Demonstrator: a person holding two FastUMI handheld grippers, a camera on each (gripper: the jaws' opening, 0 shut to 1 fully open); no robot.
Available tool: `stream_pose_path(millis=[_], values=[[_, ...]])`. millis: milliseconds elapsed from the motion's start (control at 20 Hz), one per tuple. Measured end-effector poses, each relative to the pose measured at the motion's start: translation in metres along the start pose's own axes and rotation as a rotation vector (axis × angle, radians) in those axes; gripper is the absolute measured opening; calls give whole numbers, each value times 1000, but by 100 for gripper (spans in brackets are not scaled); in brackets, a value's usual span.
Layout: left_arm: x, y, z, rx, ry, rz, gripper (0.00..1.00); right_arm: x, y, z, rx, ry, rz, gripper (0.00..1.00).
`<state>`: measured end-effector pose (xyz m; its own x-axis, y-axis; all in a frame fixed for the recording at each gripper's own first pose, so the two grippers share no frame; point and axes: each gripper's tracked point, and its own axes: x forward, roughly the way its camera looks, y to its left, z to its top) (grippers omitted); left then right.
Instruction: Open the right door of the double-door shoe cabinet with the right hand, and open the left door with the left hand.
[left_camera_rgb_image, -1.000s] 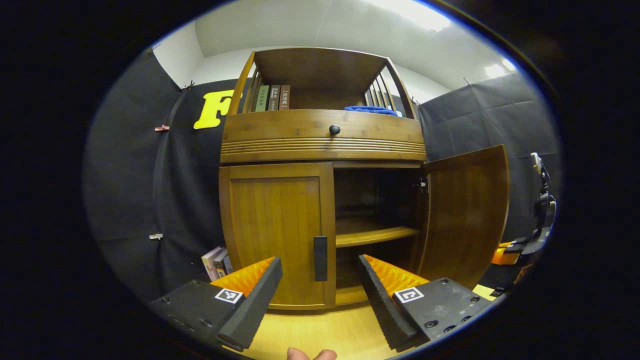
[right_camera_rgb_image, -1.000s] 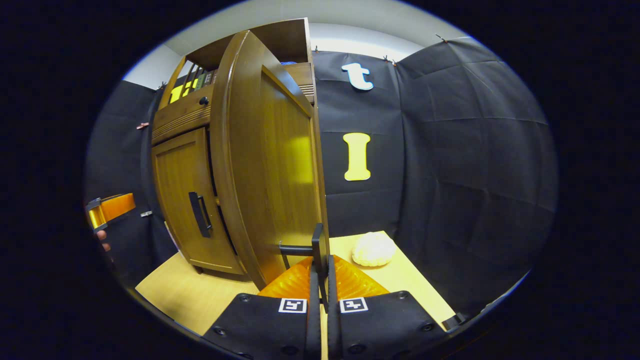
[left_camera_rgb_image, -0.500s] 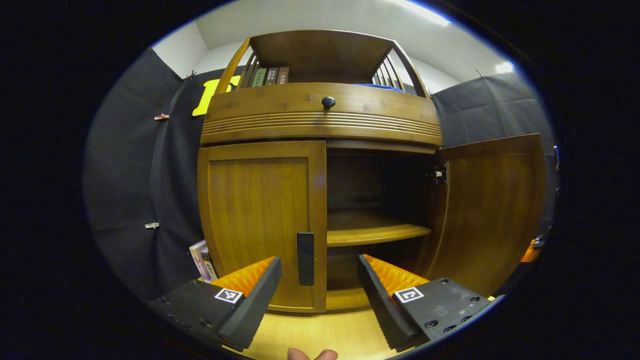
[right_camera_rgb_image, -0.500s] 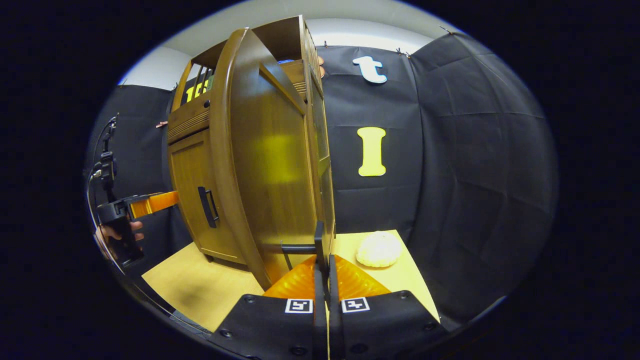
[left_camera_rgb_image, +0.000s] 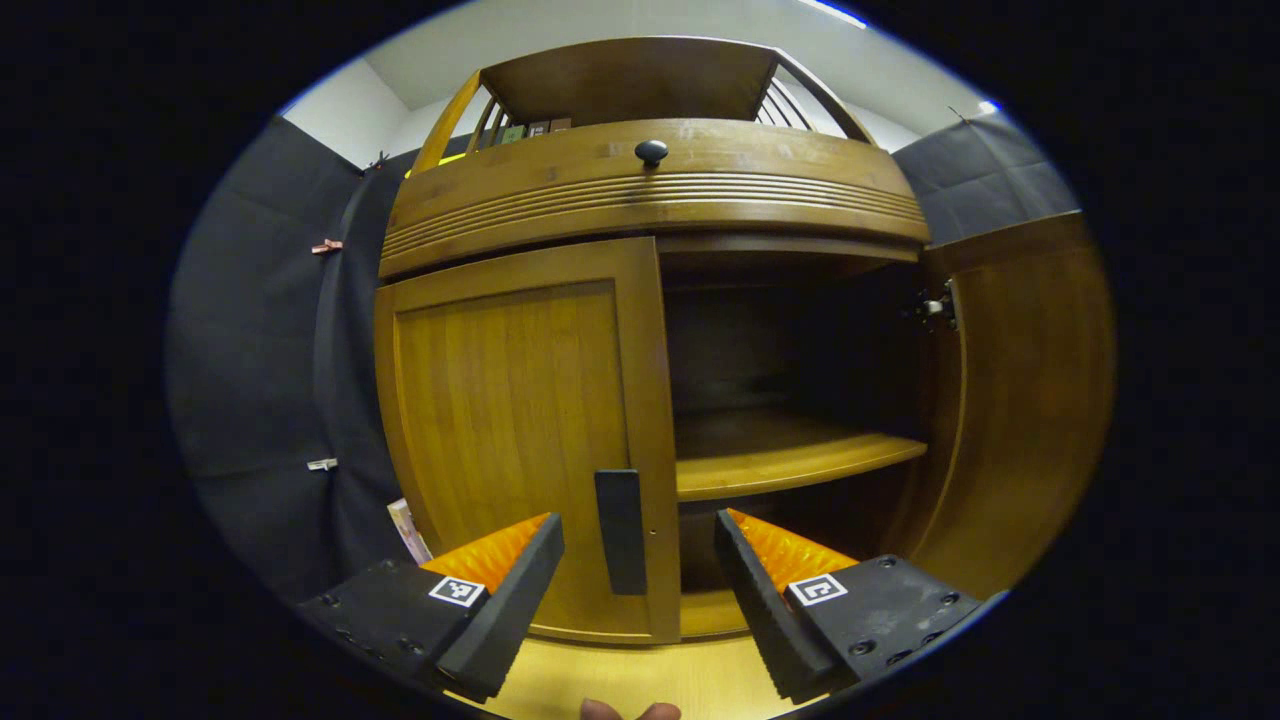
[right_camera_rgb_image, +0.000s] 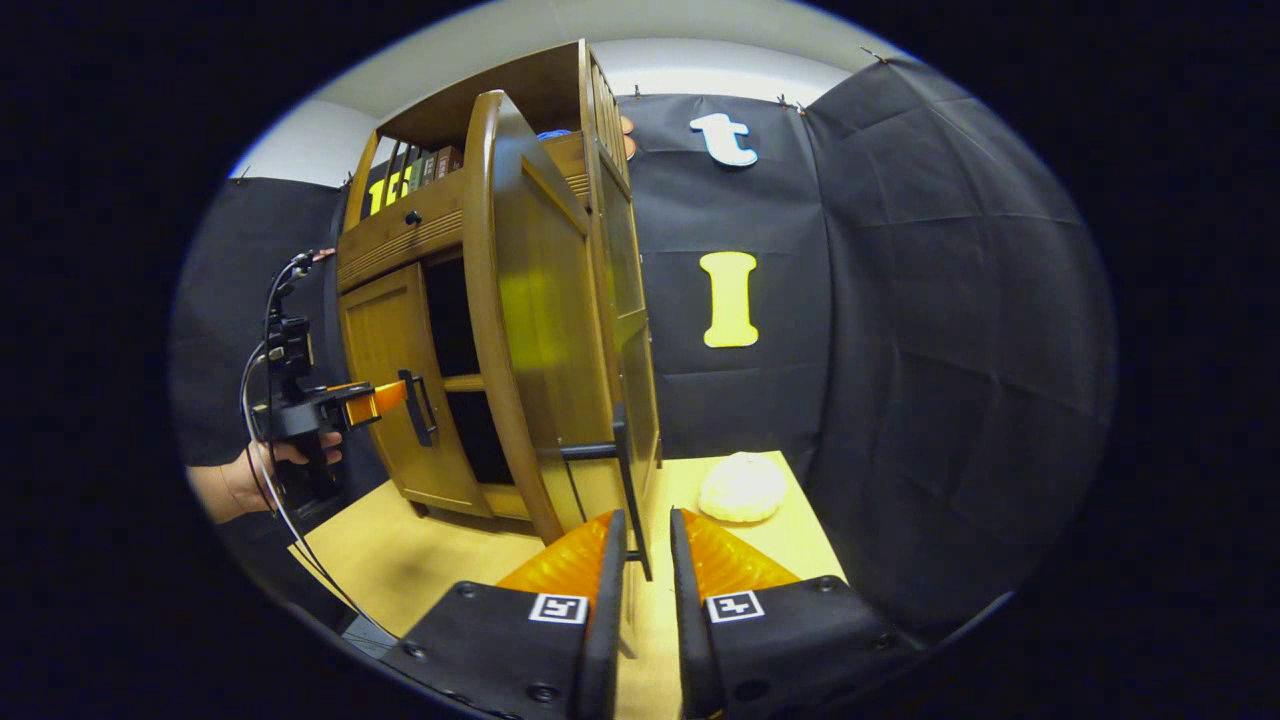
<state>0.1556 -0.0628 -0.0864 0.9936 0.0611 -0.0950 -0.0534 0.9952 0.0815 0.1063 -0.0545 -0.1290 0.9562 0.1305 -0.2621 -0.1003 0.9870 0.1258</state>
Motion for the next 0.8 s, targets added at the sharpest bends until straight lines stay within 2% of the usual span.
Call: stream_pose_path(millis=[200,300,350,400,450,700,750,800], values=[[29,8,-11,-3,14,16,91,3,-24,-3,-30,-14,-87,99],[38,6,-18,-5,26,2,87,2,-32,1,-4,-37,-136,92],[42,5,-19,1,30,-5,84,4,-34,3,21,-50,-158,96],[50,8,-21,10,32,-5,77,6,-36,4,45,-59,-180,100],[55,9,-21,17,32,-12,74,6,-36,5,65,-64,-198,100],[70,3,-24,59,40,-44,48,0,-46,8,34,-74,-236,98],[70,4,-26,62,48,-40,50,0,-44,8,28,-73,-230,98],[69,4,-27,53,50,-42,43,-1,-43,9,26,-76,-229,98]])
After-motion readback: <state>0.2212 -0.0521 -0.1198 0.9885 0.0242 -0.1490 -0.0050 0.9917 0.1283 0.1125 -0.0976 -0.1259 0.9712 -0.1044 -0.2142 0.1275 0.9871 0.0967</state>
